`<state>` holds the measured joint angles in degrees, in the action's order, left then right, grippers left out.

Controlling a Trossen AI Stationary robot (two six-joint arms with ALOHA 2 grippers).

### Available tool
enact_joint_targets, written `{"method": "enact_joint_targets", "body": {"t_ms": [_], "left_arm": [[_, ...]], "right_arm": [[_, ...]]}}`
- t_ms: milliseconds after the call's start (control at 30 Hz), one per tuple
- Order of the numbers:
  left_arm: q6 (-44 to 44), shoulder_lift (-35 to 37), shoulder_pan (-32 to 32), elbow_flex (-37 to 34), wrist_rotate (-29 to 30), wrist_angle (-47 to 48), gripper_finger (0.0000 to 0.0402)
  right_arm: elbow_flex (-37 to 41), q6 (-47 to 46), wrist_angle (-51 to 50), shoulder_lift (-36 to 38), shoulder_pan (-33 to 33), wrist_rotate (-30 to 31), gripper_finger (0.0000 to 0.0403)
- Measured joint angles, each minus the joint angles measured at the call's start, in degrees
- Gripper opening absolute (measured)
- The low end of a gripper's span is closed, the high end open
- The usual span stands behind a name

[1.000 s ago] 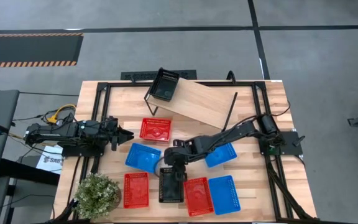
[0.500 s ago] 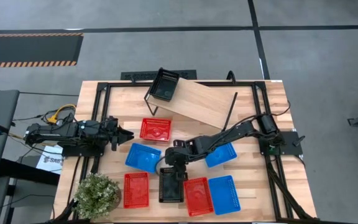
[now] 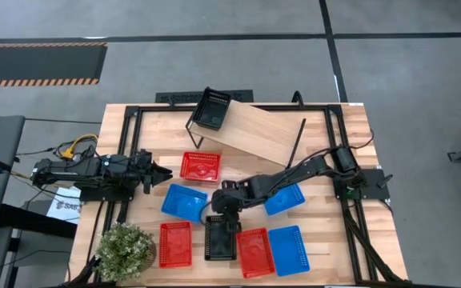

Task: Stack baskets on shelf by color
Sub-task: Stack the black bin on the black bins on the shelf

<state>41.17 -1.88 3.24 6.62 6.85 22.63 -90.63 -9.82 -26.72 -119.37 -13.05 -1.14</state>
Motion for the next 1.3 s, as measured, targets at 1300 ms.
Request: {"method": "enact_joint_targets", "body": {"t_ms": [1300], "left_arm": [[0.0, 0.0, 0.0, 0.0, 0.0, 0.0, 0.013]], "right_arm": [[-1.4, -2.1, -7.3, -3.1, 0.8, -2.3, 0.0014]]}}
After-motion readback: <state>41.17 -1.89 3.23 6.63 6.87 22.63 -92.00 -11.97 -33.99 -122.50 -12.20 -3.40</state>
